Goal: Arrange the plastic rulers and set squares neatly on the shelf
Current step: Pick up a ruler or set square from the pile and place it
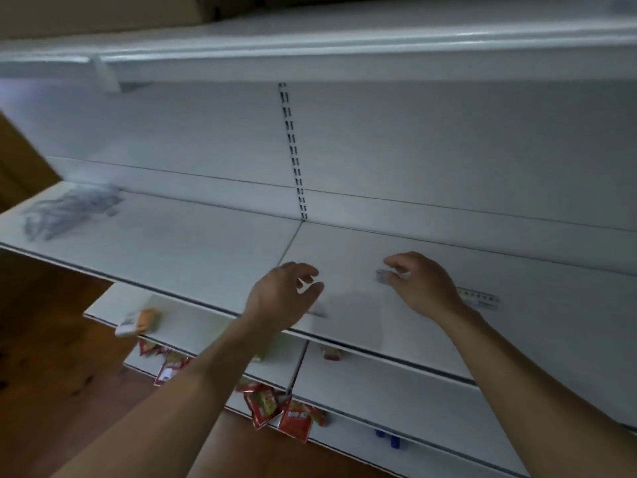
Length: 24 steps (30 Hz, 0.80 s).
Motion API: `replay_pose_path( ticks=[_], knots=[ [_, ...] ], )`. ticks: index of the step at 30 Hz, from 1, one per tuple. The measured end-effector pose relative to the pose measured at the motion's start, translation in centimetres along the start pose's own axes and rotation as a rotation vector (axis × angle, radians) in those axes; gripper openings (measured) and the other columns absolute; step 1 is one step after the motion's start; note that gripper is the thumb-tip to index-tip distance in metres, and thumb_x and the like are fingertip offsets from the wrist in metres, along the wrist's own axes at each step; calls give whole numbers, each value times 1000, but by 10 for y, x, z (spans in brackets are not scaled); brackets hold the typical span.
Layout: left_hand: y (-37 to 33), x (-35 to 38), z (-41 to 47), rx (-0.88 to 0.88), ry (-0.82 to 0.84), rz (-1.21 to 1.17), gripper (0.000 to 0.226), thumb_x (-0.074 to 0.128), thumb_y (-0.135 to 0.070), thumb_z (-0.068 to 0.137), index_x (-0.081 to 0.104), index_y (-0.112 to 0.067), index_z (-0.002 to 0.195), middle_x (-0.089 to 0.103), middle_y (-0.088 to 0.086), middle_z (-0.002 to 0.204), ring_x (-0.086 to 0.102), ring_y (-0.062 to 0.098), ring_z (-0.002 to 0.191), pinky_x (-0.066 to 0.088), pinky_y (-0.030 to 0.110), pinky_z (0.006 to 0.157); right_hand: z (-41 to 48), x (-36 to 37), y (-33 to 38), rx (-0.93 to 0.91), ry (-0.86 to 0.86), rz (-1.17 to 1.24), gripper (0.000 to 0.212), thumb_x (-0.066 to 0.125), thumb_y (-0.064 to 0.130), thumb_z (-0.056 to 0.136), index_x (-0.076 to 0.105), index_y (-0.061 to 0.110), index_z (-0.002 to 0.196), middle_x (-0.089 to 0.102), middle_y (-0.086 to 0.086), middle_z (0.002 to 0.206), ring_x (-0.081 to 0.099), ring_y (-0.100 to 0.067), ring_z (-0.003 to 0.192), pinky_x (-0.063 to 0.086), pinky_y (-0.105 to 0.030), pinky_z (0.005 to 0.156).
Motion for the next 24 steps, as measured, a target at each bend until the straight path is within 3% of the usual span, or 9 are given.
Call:
replay_pose_path(
  ticks=[6, 12, 16, 24],
  knots=[
    [84, -74, -38, -32, -63, 115, 31, 59, -44, 89, 63, -28, 116, 63, -11, 104, 59, 9, 92, 45, 23, 76, 14, 51, 108, -131, 80, -40, 33, 57, 33, 92, 61, 21, 123, 60, 1, 120, 57, -15, 106, 42, -25, 88],
    [207, -157, -94, -106, -137, 208, 35, 55, -49, 87, 64, -29, 114, 65, -9, 105, 60, 15, 99, 44, 27, 77, 36, 140, 261, -214, 132, -26, 35, 59, 35, 91, 61, 22, 123, 58, 1, 126, 56, -15, 110, 45, -29, 93],
    [280, -212, -124, -220, -123, 288, 38, 51, -52, 90, 58, -34, 123, 62, -12, 114, 55, 12, 111, 47, 30, 86, 46, 203, 360, -278, 160, -15, 37, 59, 35, 89, 60, 22, 124, 59, 1, 127, 58, -15, 109, 45, -28, 92],
    [384, -279, -140, -341, -212, 254, 38, 50, -50, 90, 59, -32, 122, 62, -15, 110, 58, 9, 98, 50, 28, 78, 73, 291, 473, -355, 278, -51, 39, 60, 36, 88, 59, 22, 124, 58, 2, 127, 58, -14, 109, 45, -29, 93]
  ],
)
Point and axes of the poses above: each hand's wrist, its own z-axis towards the middle knuckle, its own x-axis out of the palm, y = z × x, the point moved 3 cm from there along z, towards the middle knuckle
